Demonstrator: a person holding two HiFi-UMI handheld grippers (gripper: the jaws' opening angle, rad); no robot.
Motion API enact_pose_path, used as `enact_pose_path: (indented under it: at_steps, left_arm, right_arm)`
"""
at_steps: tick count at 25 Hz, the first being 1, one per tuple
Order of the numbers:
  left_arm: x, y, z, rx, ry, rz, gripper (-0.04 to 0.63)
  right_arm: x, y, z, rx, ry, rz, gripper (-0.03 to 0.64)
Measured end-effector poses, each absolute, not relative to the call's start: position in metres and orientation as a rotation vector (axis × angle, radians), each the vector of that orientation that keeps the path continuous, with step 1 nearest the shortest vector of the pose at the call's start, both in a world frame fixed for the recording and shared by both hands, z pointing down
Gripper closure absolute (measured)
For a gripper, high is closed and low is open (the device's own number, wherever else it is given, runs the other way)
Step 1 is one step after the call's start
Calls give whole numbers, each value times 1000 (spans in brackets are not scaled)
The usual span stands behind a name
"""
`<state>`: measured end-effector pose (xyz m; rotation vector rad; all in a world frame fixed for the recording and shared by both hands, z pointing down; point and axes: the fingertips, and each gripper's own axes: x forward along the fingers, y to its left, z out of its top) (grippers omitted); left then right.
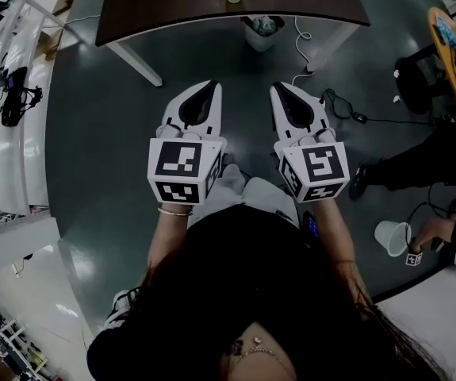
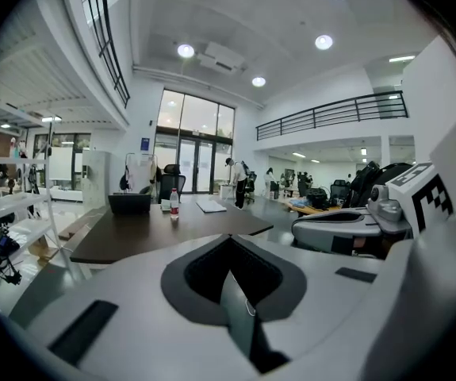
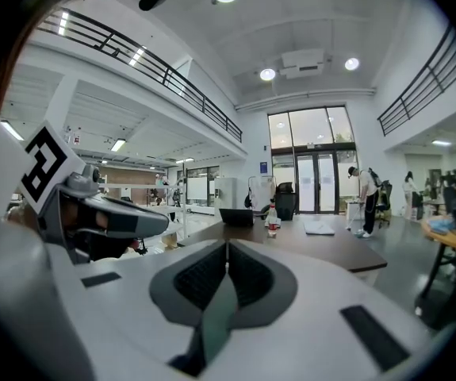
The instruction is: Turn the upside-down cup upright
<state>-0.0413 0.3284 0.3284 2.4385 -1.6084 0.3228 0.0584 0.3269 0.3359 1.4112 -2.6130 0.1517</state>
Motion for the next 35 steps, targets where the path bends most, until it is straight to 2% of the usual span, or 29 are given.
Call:
enact_pose_path:
  at_steps: [18, 35]
  left_arm:
    - [-44, 184, 344, 2405, -1606, 285, 603]
    - [-22, 31, 317, 2295, -1710, 299, 603]
  right_arm:
    - [49, 175, 353, 1370, -2593, 147, 598]
    - [67, 9, 328, 1230, -2649, 163, 598]
